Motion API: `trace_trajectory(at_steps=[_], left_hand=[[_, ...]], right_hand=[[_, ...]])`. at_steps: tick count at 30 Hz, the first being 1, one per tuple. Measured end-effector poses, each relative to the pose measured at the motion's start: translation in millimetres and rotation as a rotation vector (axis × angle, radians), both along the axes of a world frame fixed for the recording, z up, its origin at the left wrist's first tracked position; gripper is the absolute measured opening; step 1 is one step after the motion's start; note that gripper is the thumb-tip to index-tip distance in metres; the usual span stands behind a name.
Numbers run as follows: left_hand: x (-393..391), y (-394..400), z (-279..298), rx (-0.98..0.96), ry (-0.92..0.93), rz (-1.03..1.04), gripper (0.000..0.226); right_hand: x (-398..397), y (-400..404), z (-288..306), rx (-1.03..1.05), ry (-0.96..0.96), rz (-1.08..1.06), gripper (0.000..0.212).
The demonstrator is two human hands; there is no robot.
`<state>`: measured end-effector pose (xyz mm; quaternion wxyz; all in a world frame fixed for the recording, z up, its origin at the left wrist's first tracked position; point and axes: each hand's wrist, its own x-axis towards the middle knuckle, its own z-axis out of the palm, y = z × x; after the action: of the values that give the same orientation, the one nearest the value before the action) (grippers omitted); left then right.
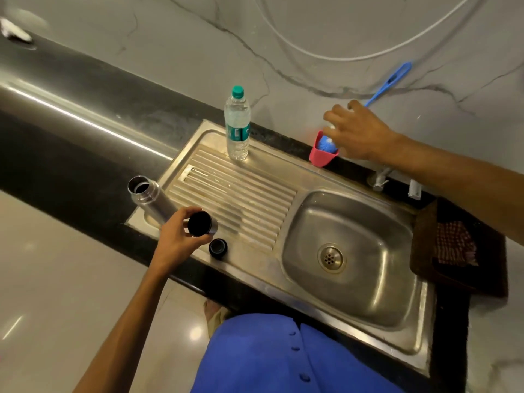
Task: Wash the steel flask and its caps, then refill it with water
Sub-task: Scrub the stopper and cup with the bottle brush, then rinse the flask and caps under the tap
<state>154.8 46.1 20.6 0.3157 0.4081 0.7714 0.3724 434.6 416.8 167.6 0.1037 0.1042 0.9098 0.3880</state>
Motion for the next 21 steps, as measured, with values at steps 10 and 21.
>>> trace_trajectory(at_steps=[10,21], left_hand=[[5.2,-33.6,-48.4,-0.120,0.082,0.172,0.070],[-9.7,-11.8,-75.8,-0.148,0.118,-0.016,0.072]], right_hand=[[-67.9,-137.8,-41.4,-0.664,-0.053,-0.025,0.032],[-130.8,-187.6,-91.8,-1.040,0.227,-0.385,0.044]])
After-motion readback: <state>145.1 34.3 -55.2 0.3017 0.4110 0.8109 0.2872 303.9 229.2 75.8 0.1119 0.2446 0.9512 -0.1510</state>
